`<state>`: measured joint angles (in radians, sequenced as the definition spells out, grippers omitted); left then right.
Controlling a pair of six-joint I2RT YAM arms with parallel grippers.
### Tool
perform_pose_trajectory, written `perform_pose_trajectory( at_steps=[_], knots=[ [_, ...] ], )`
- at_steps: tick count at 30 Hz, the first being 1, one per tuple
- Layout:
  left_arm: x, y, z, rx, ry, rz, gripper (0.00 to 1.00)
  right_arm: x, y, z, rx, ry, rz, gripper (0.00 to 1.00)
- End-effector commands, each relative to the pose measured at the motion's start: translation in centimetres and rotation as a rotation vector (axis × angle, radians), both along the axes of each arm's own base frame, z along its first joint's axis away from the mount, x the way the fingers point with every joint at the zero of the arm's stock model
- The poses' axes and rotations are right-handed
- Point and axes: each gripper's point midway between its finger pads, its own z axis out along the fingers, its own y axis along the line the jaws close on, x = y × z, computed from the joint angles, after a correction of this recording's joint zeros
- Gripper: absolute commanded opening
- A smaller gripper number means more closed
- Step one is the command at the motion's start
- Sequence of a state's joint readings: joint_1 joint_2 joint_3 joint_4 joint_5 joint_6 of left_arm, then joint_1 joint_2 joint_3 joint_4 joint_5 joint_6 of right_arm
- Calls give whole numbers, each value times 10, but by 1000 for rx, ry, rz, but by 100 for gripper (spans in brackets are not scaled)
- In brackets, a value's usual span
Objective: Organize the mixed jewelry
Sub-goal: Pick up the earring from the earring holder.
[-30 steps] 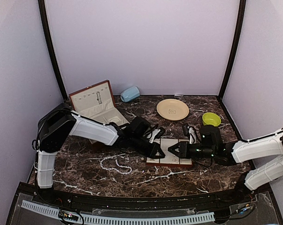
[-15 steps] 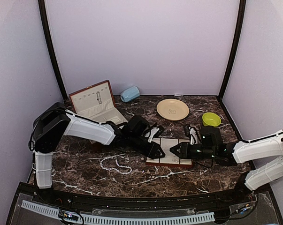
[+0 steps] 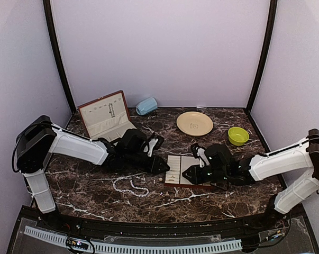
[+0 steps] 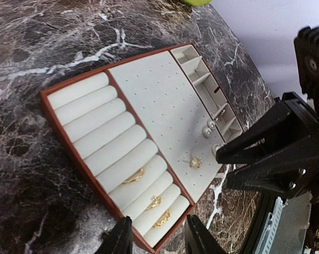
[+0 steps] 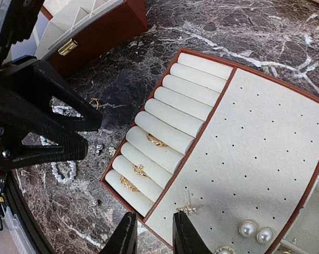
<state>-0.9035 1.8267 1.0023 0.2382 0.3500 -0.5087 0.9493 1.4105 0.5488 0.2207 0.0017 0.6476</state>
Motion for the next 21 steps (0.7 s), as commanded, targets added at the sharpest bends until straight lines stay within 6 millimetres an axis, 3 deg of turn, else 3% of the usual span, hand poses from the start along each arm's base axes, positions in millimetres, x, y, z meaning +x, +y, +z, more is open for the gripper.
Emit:
perform_pose_trajectory(
  at_steps=[1,21],
  knots=[
    [10,-1,25,-90,-20,31,37,10,2,-4,-102,-58,-32,24],
    [11,2,25,-109,-8,39,38,15,4,-28,-237,-98,-40,24]
  ],
)
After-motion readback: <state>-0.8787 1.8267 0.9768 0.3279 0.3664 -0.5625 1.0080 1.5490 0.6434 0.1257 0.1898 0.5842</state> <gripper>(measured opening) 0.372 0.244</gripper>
